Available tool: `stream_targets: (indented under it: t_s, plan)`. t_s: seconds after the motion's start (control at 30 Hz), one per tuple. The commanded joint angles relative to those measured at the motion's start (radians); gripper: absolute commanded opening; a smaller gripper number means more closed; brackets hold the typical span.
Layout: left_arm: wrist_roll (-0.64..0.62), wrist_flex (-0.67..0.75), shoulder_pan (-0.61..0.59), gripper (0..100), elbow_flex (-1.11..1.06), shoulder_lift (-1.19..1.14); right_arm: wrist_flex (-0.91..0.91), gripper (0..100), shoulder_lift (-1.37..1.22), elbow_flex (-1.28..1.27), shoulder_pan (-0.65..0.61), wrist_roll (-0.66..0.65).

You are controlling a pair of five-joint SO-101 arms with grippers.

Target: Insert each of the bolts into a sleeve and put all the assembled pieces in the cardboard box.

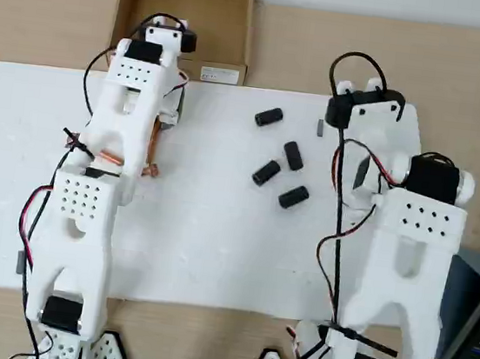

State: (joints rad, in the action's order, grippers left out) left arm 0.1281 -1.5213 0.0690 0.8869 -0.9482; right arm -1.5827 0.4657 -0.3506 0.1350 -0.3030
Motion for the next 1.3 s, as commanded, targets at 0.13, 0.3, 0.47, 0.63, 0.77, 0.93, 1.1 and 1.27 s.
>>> stream_targets:
  t_s: [0.13, 0.3, 0.47, 0.63, 0.77, 0.93, 1.1, 1.27]
  plan:
    - [0.006, -0.063, 0.005, 0, 0.061, -0.005, 0.009, 1.0, 0.045, 0.001, 0.016, -0.008]
    - [0.000, -0.189, 0.031, 0, 0.209, 0.001, -0.012, 1.0, 0.047, 0.005, 0.010, -0.008]
    - [-0.075, -0.235, 0.089, 0, 0.230, 0.028, -0.055, 1.0, 0.047, 0.018, 0.012, -0.003]
    - [-0.152, -0.235, 0.118, 0, 0.221, 0.220, -0.169, 1.0, 0.047, 0.107, 0.018, -0.003]
    - [-0.152, -0.235, 0.164, 0, 0.199, 0.392, -0.198, 1.0, 0.051, 0.191, 0.018, -0.003]
    - [-0.150, -0.235, 0.210, 0, 0.049, 0.621, -0.193, 1.0, 0.151, 0.242, 0.012, -0.003]
    - [-0.149, -0.235, 0.247, 0, -0.250, 0.891, -0.198, 0.9, 0.294, 0.203, 0.019, -0.003]
    - [-0.144, -0.230, 0.252, 0, -0.643, 1.187, -0.190, 0.9, 0.467, 0.048, 0.019, -0.003]
